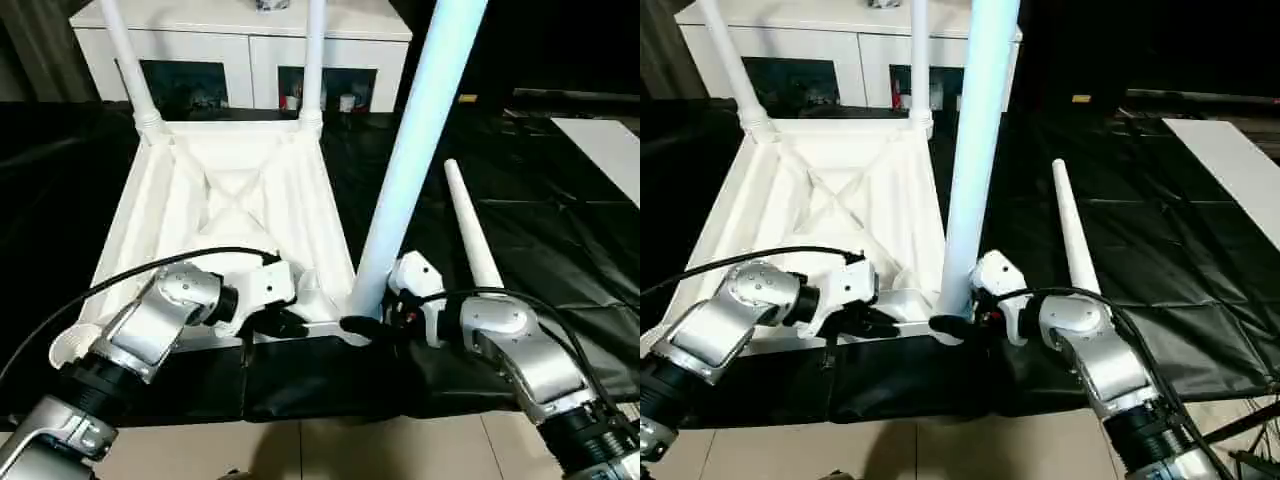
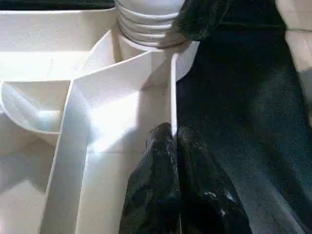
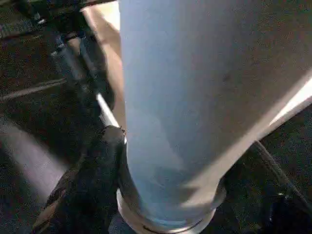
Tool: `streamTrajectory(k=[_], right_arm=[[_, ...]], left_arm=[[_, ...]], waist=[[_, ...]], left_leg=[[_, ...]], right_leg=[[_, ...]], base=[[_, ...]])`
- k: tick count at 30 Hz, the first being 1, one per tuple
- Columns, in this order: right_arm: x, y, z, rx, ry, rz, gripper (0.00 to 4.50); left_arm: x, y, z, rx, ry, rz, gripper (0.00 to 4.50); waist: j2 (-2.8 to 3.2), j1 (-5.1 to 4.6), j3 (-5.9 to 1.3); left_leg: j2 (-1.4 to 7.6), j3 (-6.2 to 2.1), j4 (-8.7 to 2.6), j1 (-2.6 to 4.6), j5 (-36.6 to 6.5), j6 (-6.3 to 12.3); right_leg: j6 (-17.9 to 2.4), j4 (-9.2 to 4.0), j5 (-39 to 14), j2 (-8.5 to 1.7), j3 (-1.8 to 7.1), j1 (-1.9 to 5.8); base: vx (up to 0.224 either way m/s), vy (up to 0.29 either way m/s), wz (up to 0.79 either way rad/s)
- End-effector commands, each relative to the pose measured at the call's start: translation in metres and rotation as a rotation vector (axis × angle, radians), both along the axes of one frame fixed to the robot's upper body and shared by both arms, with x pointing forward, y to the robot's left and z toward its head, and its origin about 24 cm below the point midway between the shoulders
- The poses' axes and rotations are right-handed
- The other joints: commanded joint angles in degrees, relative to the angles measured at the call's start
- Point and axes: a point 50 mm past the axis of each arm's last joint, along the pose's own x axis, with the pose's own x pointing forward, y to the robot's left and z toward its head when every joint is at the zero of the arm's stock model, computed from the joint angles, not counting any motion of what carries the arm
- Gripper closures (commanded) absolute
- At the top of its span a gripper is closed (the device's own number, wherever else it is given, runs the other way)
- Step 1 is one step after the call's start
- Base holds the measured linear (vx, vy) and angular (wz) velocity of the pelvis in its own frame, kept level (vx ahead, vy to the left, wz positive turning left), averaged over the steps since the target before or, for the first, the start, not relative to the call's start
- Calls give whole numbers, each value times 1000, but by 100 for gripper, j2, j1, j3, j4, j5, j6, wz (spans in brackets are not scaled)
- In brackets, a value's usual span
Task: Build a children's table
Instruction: Rotate leg to tighten
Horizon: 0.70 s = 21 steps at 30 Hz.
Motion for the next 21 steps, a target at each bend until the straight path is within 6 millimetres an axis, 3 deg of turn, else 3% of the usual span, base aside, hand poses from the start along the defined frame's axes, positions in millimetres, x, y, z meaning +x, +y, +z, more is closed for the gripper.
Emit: streamTrajectory(k=[1,2,3,4,6,7,10,11,15,17,19,21], right_arm=[[16,-9,-15,-46,32,-254,189],[16,-9,-15,-46,32,-254,190],[21,-8,-19,-24,47,-349,190],[28,-6,-23,-2,64,-481,190],[38,2,-33,22,121,-743,190],[38,2,-33,22,122,-746,190],[42,12,-39,17,144,-888,191],[43,16,-40,19,146,-898,191],[47,34,-38,62,151,-912,191],[48,37,-32,99,125,-874,191],[50,34,-27,110,94,-877,121],[51,30,-23,117,65,-896,115]], left_arm=[[6,-12,-10,-9,9,94,450],[6,-12,-10,-9,9,94,450],[11,-17,-10,-21,-2,157,450],[19,-24,-10,-37,-11,269,450],[33,-43,-12,-69,-7,475,450],[33,-44,-12,-69,-7,477,450],[43,-63,-13,-99,-81,572,450],[44,-68,-13,-106,-98,575,450],[50,-86,-10,-144,-188,578,450],[51,-88,-8,-147,-211,538,450],[51,-87,-7,-137,-221,521,450],[52,-84,-7,-127,-229,518,450]], waist=[[25,-21,-260],[23,-44,-236],[25,-65,-243],[54,-74,-244],[25,-168,-223],[37,-181,-227],[48,-205,-247],[16,-183,-273],[-7,-128,-267],[20,-109,-269],[31,-93,-271],[26,-76,-266]], left_leg=[[283,-77,-413,68,-1521,-24],[275,-82,-429,67,-1647,-78],[275,-124,-436,79,-1873,-174],[280,-129,-433,94,-1947,-225],[249,-159,-424,121,-2284,-368],[245,-174,-421,124,-2338,-386],[231,-181,-425,102,-2358,-298],[220,-158,-406,121,-2309,-238],[211,-117,-400,117,-2152,-95],[214,-117,-409,105,-2119,-60],[227,-127,-427,84,-2052,-49],[225,-116,-425,88,-2078,-26]], right_leg=[[-1152,-400,-1577,-434,248,220],[-1102,-429,-1820,-428,244,210],[-967,-449,-2258,-443,230,212],[-939,-454,-2331,-447,239,190],[-800,-516,-2887,-454,206,144],[-757,-526,-2984,-454,200,135],[-611,-586,-2856,-444,188,138],[-606,-586,-2621,-432,201,130],[-622,-585,-2440,-429,226,116],[-600,-582,-2457,-434,228,131],[-593,-565,-2407,-438,227,150],[-589,-581,-2470,-441,227,138]], base=[[0,0,0],[0,0,0],[0,0,0],[-52,10,-6],[-55,13,-6],[-50,19,-9],[0,0,0],[0,0,0],[0,0,0],[0,0,0],[0,0,0],[0,0,0]])
